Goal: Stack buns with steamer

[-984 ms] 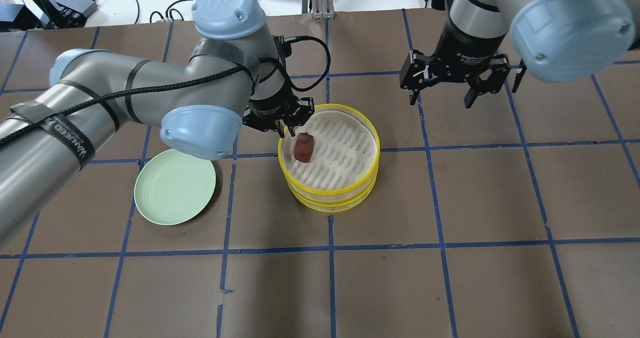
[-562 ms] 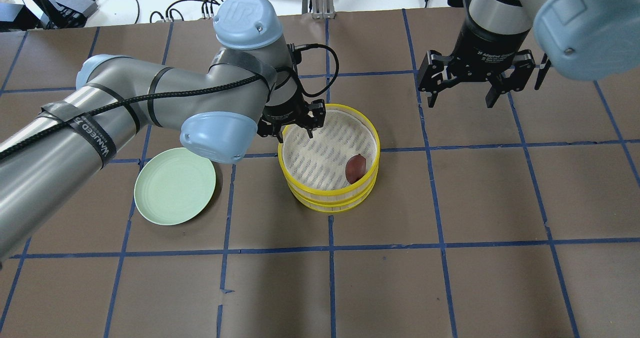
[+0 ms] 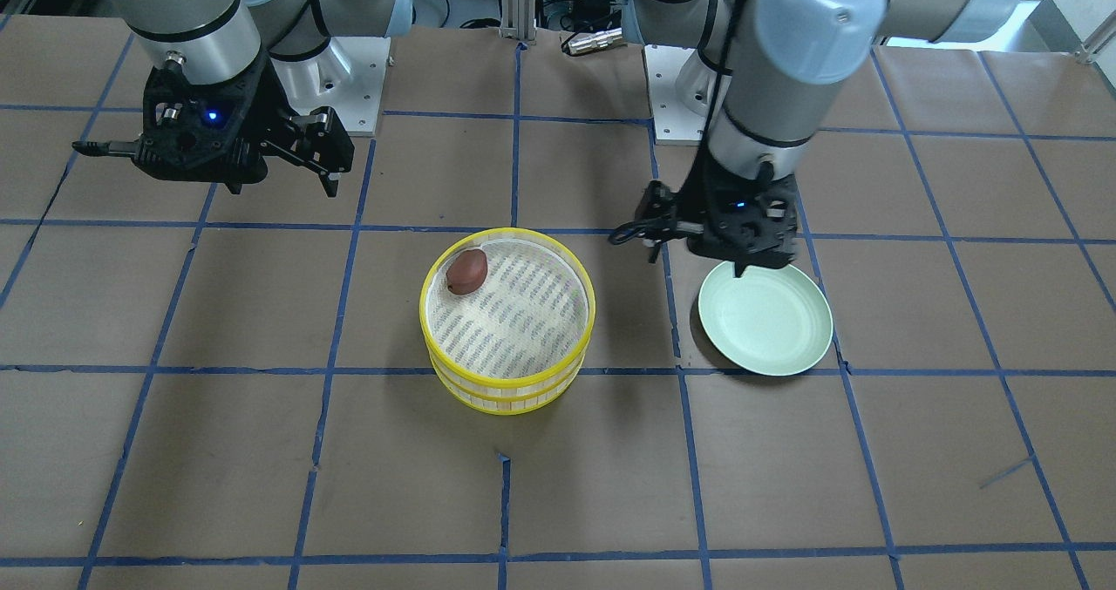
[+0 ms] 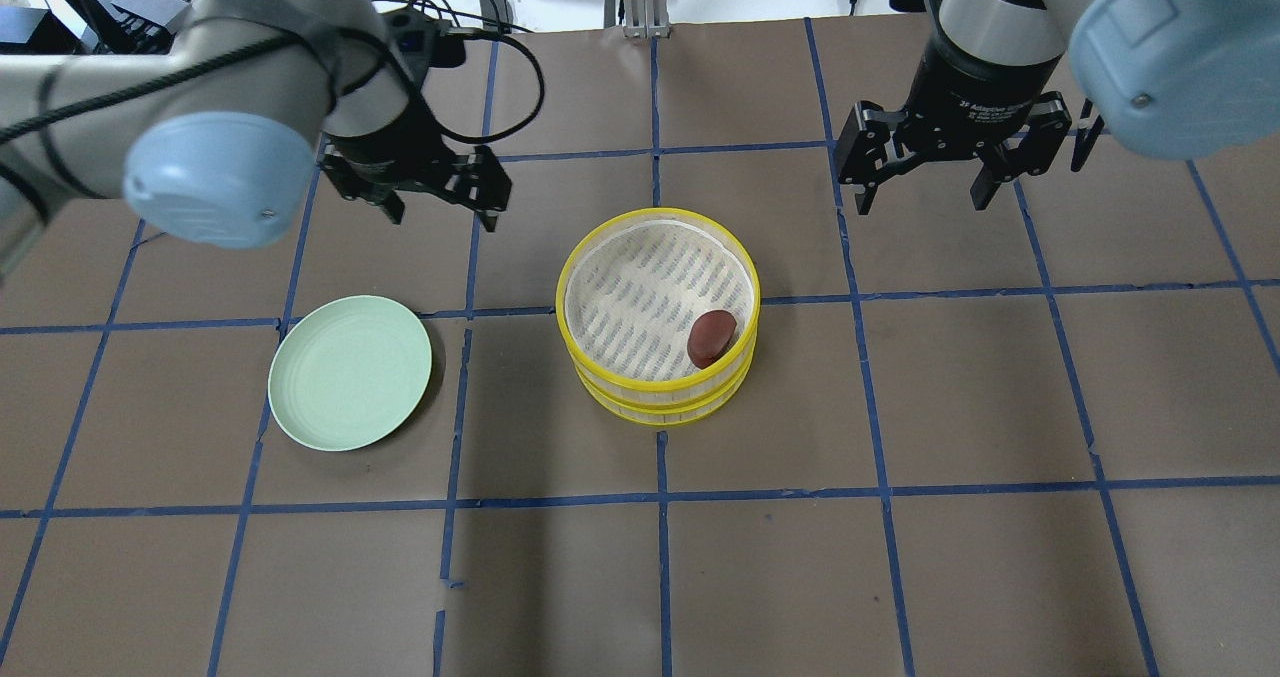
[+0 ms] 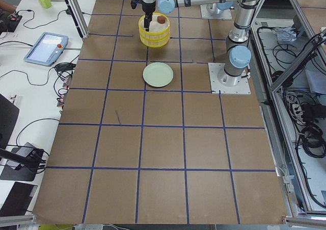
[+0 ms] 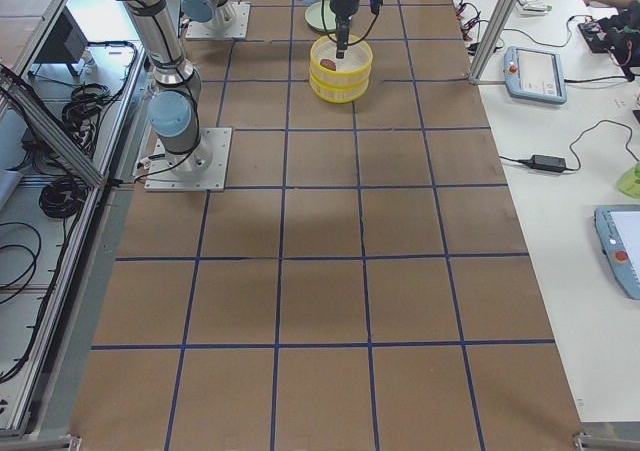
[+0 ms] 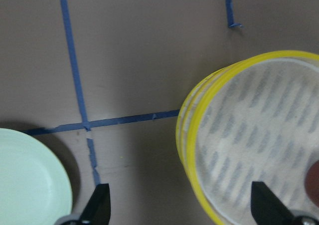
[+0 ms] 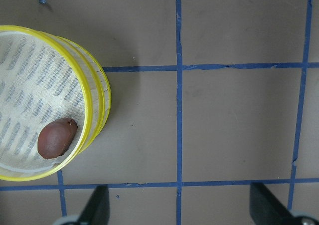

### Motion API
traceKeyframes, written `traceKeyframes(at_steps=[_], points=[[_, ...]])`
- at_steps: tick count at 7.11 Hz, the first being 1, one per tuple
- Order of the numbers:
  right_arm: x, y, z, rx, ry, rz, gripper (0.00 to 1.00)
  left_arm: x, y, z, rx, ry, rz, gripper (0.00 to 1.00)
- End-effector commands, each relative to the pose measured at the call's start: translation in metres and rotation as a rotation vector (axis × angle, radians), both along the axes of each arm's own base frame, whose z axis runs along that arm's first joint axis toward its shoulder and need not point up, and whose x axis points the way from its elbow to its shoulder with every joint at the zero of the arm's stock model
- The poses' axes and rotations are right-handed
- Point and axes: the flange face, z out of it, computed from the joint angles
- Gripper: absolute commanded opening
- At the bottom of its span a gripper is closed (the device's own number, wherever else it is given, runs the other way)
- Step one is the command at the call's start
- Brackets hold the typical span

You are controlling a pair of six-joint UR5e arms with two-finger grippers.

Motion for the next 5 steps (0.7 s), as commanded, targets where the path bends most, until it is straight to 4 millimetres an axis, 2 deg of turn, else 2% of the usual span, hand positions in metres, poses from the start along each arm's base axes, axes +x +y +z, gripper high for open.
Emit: traceKeyframes(at_steps=[1,2,3,4,5], points=[[-0.004,-0.005,0.009,-0.030,-0.003,-0.010,0.99,0.064,0.049,0.066,0.055,-0.022,0.066,1.00],[-0.004,-0.008,0.023,-0.056,-0.006,-0.013,0.99,0.065,0.072,0.093,0.006,-0.077,0.072,1.00],[-0.005,-0.008,0.021,-0.051,-0.006,-0.015,0.99,0.065,0.082,0.097,-0.003,-0.085,0.072,1.00],[-0.006,-0.008,0.021,-0.050,-0.005,-0.018,0.99,0.064,0.082,0.093,0.000,-0.074,0.070,1.00],[-0.006,-0.008,0.021,-0.050,-0.005,-0.018,0.99,0.063,0.076,0.100,-0.020,-0.068,0.060,1.00]])
